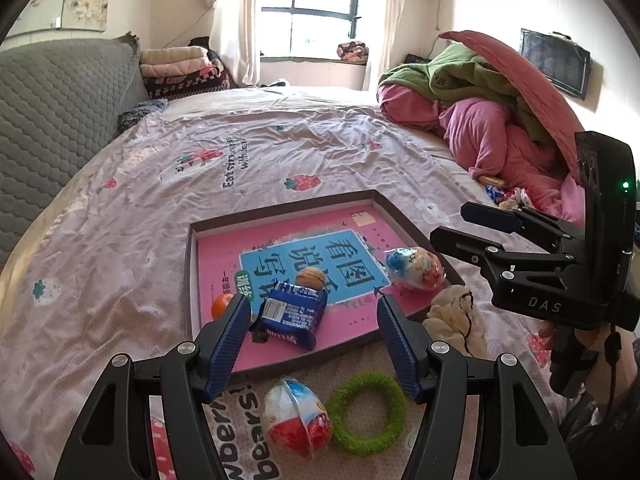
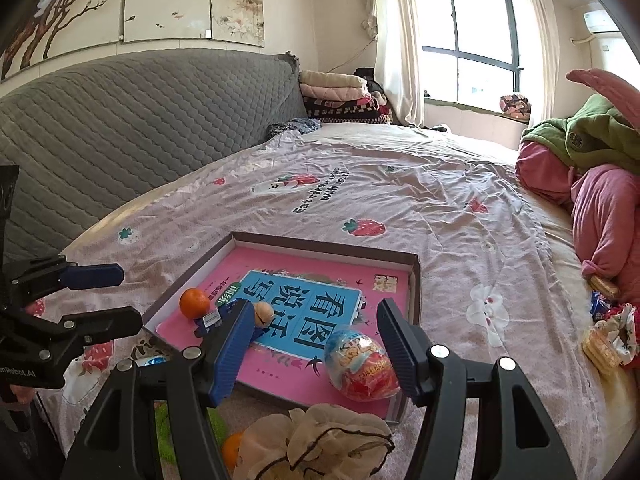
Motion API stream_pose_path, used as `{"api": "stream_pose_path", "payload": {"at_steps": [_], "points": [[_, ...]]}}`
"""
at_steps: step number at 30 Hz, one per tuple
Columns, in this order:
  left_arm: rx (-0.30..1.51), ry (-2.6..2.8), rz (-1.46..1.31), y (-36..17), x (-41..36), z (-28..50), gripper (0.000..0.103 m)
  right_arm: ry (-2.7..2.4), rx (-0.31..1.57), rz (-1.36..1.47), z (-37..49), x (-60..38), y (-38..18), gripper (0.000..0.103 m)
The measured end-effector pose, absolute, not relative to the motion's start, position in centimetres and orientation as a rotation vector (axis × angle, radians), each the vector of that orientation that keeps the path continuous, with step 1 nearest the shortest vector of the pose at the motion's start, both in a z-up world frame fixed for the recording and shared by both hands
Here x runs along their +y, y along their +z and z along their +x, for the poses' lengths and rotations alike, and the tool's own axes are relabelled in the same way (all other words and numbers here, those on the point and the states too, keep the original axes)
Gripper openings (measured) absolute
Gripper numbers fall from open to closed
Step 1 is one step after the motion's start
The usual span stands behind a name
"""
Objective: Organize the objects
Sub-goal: 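Withdraw both open tools back from the tray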
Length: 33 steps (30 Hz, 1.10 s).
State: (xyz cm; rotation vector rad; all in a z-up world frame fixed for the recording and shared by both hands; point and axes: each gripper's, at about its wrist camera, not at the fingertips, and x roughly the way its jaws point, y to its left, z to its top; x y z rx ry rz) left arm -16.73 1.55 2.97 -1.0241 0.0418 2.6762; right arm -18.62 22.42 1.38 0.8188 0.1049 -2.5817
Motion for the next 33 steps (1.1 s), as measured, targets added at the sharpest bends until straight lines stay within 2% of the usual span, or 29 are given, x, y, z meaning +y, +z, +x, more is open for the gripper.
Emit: {"api": "stream_pose_path", "payload": {"at_steps": [13, 33], "points": [[-0.002, 2.684, -1.036, 2.4, 2.0, -14.8, 0.067, -2.584, 0.035, 0.870, -17.0, 23.0, 0.3, 0.063], [-0.093, 2.741, -1.124, 1.2, 1.8, -12.3, 0.067, -2.586, 0.041, 0.864, -14.1, 23.6, 0.3, 0.063]]}}
